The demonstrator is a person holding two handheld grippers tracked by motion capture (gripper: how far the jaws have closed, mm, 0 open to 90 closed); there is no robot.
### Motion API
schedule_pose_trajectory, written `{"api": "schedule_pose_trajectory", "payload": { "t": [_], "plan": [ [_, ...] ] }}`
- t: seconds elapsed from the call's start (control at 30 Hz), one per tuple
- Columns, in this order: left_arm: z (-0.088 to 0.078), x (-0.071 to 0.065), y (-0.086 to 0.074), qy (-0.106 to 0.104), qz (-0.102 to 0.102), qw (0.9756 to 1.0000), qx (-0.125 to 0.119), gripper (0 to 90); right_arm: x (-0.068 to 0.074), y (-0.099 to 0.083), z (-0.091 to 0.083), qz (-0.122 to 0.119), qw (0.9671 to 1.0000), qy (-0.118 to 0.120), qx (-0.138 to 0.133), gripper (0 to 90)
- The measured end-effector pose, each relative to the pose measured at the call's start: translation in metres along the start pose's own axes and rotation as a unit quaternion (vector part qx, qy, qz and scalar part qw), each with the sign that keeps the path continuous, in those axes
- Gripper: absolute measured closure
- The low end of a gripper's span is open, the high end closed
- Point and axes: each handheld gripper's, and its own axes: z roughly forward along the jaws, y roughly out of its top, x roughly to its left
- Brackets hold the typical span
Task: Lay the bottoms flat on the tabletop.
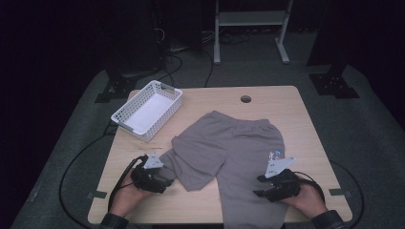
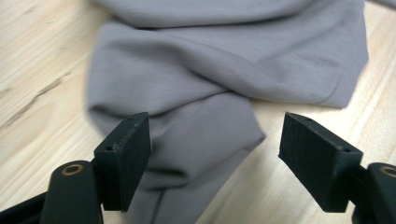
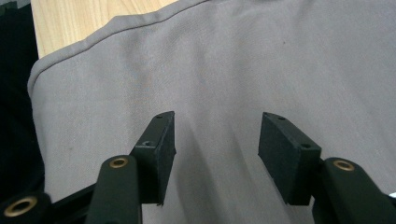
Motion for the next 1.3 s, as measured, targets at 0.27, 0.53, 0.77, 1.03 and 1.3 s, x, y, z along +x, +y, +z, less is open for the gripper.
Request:
{"api": "schedule_pose_trajectory", "payload": {
  "t": [0.27,0.53,0.77,1.03,1.3],
  "plan": [
    [0.01,-0.005,0.009,-0.007,0.007,0.9996,0.028,82.1,-0.001,0.001,-0.001,0.002,1.0,-0.005,-0.005,46.8],
    [-0.022,-0.028,0.043,-0.104,0.005,0.9912,-0.082,84.5,-0.004,0.004,-0.002,0.005,0.9998,-0.009,-0.017,47.2],
    [-0.032,-0.041,0.083,-0.153,0.028,0.9773,-0.144,84.3,-0.003,0.013,0.002,0.0,0.9996,-0.013,-0.024,47.5],
    [-0.021,-0.036,0.12,-0.146,0.04,0.976,-0.156,84.1,-0.007,0.017,0.002,0.011,0.9991,-0.025,-0.032,47.8],
    [0.032,0.006,0.12,-0.085,0.003,0.9911,-0.103,76.7,-0.01,0.014,0.001,0.017,0.9986,-0.037,-0.034,48.0]
  ]
}}
